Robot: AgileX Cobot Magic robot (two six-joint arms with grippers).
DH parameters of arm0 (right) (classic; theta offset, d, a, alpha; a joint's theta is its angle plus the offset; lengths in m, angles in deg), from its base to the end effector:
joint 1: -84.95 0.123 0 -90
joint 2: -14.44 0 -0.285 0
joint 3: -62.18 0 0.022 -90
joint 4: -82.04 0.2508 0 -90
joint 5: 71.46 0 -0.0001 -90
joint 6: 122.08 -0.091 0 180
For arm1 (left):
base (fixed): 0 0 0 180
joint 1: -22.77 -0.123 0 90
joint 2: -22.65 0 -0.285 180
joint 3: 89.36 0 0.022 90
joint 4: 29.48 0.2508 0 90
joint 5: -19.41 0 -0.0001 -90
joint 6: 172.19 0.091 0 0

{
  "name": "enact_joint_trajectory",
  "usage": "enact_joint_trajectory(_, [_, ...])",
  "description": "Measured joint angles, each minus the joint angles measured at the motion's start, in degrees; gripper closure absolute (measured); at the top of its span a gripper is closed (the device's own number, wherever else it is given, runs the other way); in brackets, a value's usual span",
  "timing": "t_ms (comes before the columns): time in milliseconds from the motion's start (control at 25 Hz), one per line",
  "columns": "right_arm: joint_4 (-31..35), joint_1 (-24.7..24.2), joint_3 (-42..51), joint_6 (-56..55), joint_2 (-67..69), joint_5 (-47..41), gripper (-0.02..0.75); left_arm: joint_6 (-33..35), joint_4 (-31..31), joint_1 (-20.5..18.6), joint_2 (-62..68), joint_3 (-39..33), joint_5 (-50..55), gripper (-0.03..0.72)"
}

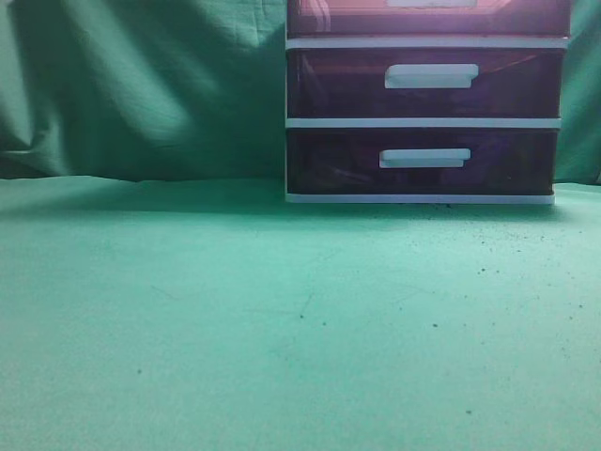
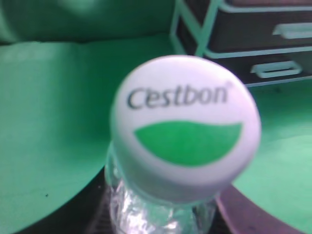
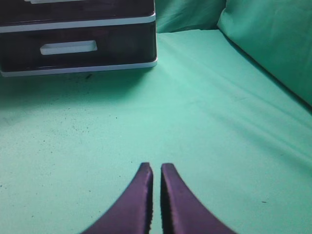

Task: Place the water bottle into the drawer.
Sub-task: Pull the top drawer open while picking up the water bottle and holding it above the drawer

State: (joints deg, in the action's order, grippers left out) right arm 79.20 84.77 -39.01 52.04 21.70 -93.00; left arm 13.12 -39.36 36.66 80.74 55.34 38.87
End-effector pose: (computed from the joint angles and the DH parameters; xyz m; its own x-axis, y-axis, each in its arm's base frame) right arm 0.0527 -0.0018 0.1706 -0.3005 0.0574 -0.9521 0.0375 0.9981 0.0484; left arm 0.1782 -0.0494 0.3371 -0.3922 0.0250 -0.9195 0.2641 0.9606 -0.0866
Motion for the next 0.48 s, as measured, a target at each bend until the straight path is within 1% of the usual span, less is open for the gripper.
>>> enact_joint_trajectory(160, [0.0,0.0,0.0,0.0,0.0,0.0,0.690,0.0,0.0,2.1,-2.1,4.3,5.4,0.438])
enact_joint_trajectory(240, [0.0,0.0,0.0,0.0,0.0,0.0,0.690,0.0,0.0,2.3,-2.2,7.3,8.1,0.438])
enact_joint_trajectory(320, [0.0,0.0,0.0,0.0,0.0,0.0,0.690,0.0,0.0,2.3,-2.2,8.8,10.1,0.438])
enact_joint_trajectory(400, [0.4,0.0,0.0,-0.5,0.0,2.6,0.690,0.1,-1.1,2.3,-2.2,9.5,12.8,0.438])
enact_joint_trajectory(480, [2.5,0.0,0.1,-2.2,0.0,8.4,0.690,0.1,-3.3,2.3,-2.2,9.9,16.0,0.438])
